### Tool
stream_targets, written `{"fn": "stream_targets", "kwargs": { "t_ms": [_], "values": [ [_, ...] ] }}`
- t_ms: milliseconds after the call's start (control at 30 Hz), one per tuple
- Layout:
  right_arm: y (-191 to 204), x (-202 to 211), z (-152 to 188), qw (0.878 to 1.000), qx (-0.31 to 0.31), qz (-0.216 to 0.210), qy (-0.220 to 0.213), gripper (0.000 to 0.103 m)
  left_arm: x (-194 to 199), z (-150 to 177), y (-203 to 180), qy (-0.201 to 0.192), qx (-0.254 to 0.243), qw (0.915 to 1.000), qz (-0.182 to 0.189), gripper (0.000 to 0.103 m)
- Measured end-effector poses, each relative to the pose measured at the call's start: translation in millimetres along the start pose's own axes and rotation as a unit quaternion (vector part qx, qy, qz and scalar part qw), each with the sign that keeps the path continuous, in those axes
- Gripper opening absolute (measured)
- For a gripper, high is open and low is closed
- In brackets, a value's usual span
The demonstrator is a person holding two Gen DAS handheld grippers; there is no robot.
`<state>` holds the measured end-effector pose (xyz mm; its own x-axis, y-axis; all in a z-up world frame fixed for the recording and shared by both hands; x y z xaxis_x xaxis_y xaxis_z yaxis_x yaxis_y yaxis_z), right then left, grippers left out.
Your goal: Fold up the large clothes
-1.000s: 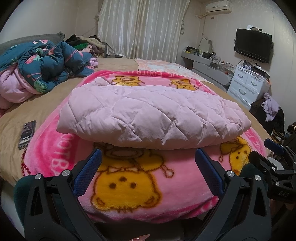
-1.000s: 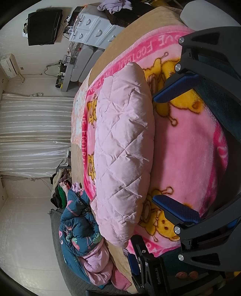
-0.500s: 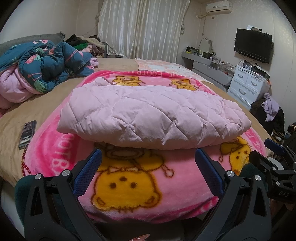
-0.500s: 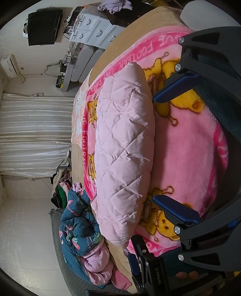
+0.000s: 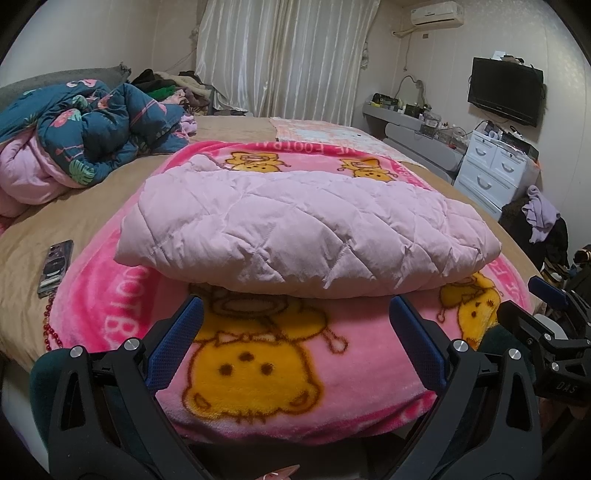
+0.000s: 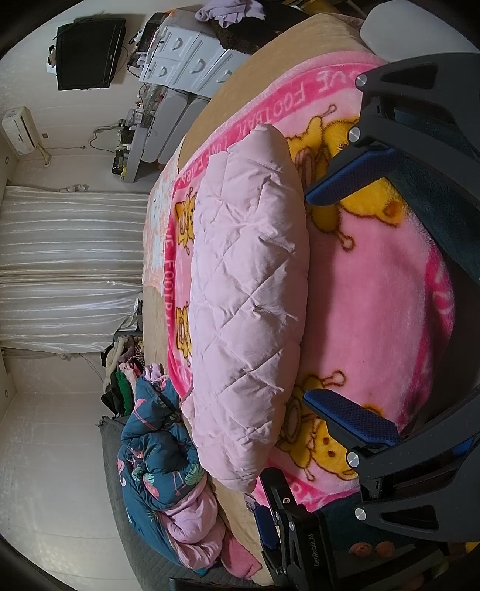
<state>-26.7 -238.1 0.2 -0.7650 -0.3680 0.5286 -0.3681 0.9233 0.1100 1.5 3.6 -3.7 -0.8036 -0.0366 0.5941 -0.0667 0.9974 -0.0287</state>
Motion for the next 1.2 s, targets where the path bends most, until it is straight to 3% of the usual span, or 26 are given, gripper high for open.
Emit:
{"fn": "stream_targets", "kwargs": {
  "t_ms": [1200],
  "values": [
    [-12.8,6.4,-1.9,1.000,-0.008,0.006,-0.005,0.099,-4.9,1.2,4.0,0.002,0.008,1.0000,-0.003,0.094]
  ]
}}
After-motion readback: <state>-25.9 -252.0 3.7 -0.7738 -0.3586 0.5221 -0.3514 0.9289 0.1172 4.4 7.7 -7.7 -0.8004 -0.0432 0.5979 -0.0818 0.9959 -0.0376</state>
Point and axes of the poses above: each gripper's, at about its wrist camera, not at the fingertips, and x roughly against the way its jaws point, y to its left, z to its underside, the point moved 3 cm from there along -x, roughly the way its jaws point, and after that the axes turned 10 degrees about -z, right-handed, at the moved point
